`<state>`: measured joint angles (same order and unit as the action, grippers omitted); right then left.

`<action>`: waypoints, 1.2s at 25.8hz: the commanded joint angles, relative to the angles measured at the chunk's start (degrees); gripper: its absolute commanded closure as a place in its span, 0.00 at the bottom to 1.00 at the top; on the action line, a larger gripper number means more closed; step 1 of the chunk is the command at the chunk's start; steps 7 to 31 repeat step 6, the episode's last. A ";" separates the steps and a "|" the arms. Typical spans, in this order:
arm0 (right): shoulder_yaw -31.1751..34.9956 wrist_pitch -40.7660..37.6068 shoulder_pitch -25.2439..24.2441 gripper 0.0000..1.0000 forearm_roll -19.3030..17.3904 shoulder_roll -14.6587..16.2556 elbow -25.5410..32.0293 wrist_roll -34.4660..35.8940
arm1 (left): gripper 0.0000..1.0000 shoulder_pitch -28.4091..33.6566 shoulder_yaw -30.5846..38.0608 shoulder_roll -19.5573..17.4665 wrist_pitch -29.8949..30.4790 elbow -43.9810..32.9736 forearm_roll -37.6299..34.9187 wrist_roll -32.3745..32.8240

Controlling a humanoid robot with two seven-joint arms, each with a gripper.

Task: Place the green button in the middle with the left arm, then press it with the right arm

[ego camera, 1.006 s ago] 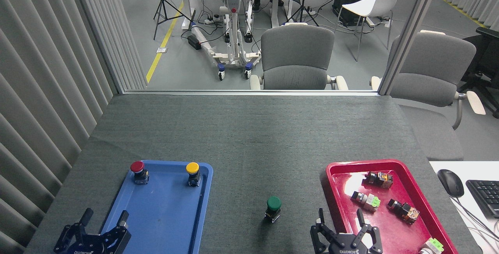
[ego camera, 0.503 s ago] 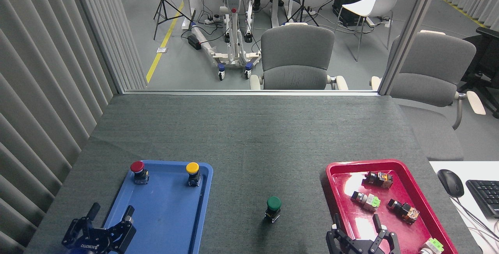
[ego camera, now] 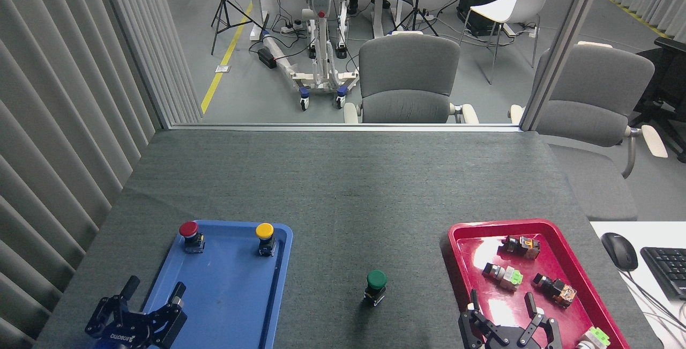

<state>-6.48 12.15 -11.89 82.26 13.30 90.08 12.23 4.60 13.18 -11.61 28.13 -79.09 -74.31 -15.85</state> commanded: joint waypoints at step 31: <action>-0.29 -0.02 0.12 0.00 -0.09 -0.29 0.00 -0.10 | 0.00 -0.12 -0.34 0.36 0.00 0.34 0.74 -0.06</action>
